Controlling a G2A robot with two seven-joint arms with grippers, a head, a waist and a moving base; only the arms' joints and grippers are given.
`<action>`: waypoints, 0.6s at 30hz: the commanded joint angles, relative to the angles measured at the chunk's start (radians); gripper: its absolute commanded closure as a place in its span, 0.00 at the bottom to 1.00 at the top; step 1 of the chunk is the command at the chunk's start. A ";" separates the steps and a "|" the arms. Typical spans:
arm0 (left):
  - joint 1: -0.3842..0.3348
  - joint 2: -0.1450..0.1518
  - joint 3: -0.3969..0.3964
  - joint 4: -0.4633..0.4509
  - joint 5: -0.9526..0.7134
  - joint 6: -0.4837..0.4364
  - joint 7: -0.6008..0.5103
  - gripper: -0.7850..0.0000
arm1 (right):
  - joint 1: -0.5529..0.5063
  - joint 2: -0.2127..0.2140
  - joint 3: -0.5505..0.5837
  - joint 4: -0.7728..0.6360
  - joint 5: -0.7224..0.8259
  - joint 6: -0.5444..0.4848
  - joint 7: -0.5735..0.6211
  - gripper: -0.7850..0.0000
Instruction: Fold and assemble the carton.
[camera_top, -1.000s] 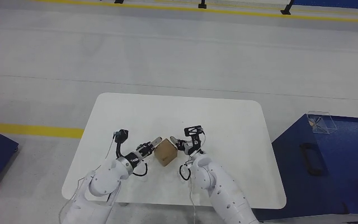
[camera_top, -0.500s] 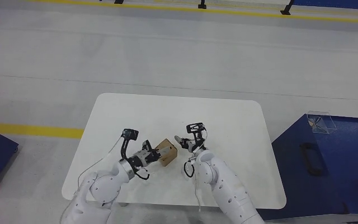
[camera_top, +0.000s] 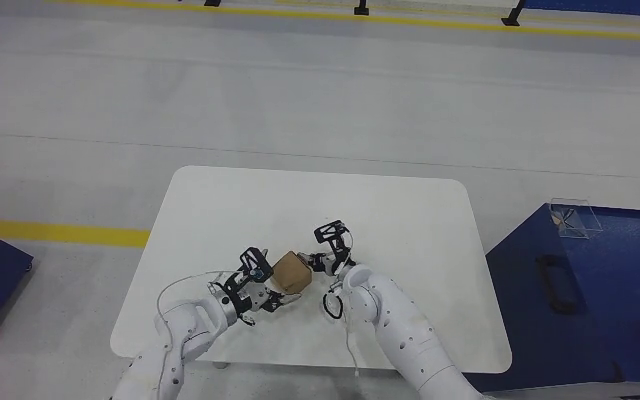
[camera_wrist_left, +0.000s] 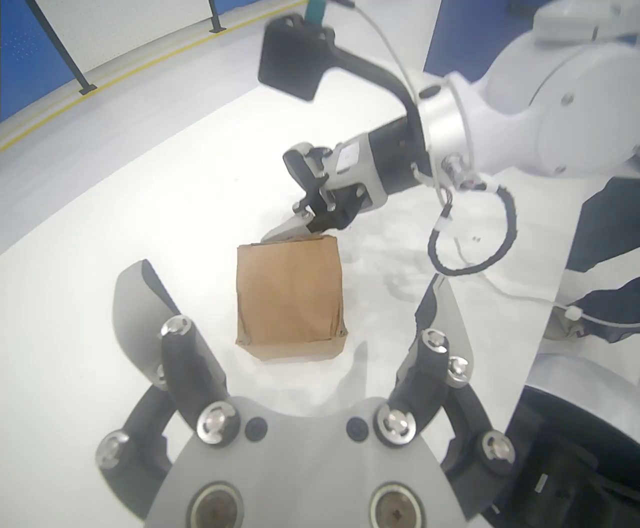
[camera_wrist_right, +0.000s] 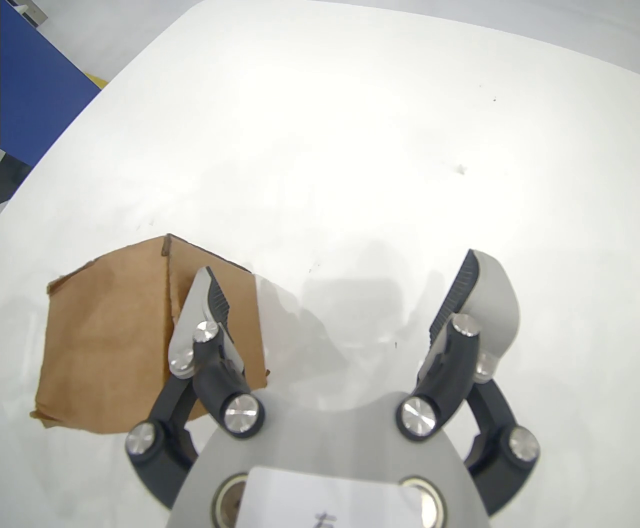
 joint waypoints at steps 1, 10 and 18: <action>-0.013 -0.003 0.022 0.032 0.034 0.022 0.012 0.00 | 0.003 -0.001 0.006 0.005 0.013 0.007 -0.014 0.00; -0.093 -0.020 0.083 0.155 0.046 0.062 0.014 0.51 | 0.001 0.004 0.047 0.006 0.056 0.044 -0.049 0.00; -0.120 -0.026 0.098 0.197 -0.001 0.052 -0.013 1.00 | 0.001 0.004 0.047 0.006 0.056 0.044 -0.049 0.00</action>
